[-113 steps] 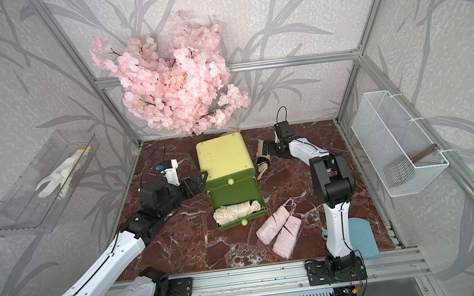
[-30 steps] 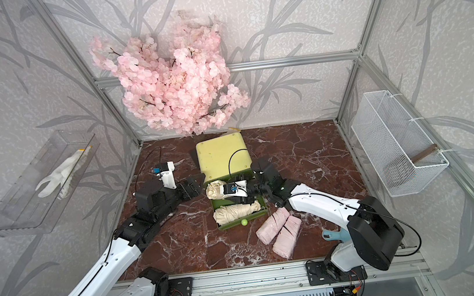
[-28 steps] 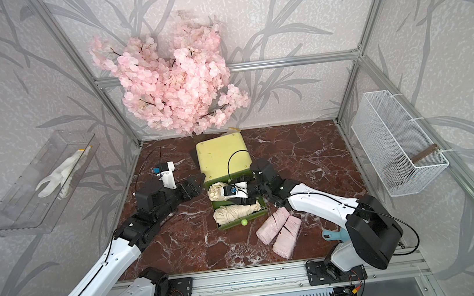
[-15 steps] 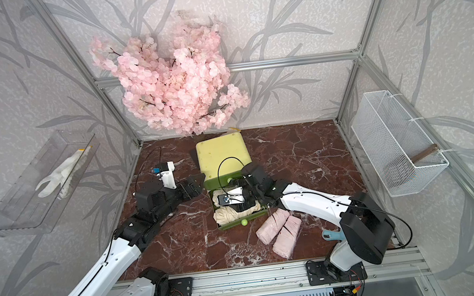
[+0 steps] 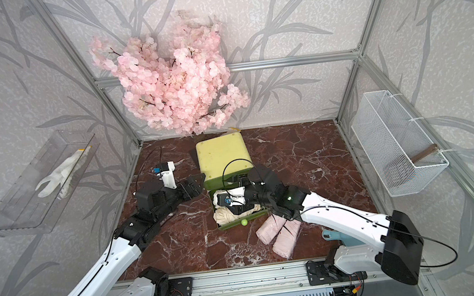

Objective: Place the umbrella in the drawer by color
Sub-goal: Place the umbrella in the drawer, then close the drawer in the storage box.

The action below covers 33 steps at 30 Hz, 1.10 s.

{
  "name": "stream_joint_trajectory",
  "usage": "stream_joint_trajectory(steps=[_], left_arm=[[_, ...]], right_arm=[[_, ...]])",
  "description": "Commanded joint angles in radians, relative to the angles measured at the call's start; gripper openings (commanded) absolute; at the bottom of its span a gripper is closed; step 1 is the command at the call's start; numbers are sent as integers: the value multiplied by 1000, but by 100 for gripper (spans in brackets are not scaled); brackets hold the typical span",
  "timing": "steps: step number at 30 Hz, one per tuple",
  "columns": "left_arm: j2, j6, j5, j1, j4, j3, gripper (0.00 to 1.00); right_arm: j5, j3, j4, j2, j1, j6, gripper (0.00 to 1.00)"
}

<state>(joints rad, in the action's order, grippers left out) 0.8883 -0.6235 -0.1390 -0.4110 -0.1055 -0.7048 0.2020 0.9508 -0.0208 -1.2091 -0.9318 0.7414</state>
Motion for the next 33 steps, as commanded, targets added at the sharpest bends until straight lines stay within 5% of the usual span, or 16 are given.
stream_joint_trajectory(steps=[1,15,27,33], left_arm=[[13,11,17,-3,-7,-30,100],[195,64,52,7,58,-178,100],[417,32,-82,66,152,-263,100],[443,35,-90,66,167,-246,100]], right_arm=[[-109,-66,40,88,-47,-199,78],[-687,-385,122,361,-234,-974,61],[-763,-473,37,295,-347,-1408,53],[-746,-470,53,194,-397,-1492,53]])
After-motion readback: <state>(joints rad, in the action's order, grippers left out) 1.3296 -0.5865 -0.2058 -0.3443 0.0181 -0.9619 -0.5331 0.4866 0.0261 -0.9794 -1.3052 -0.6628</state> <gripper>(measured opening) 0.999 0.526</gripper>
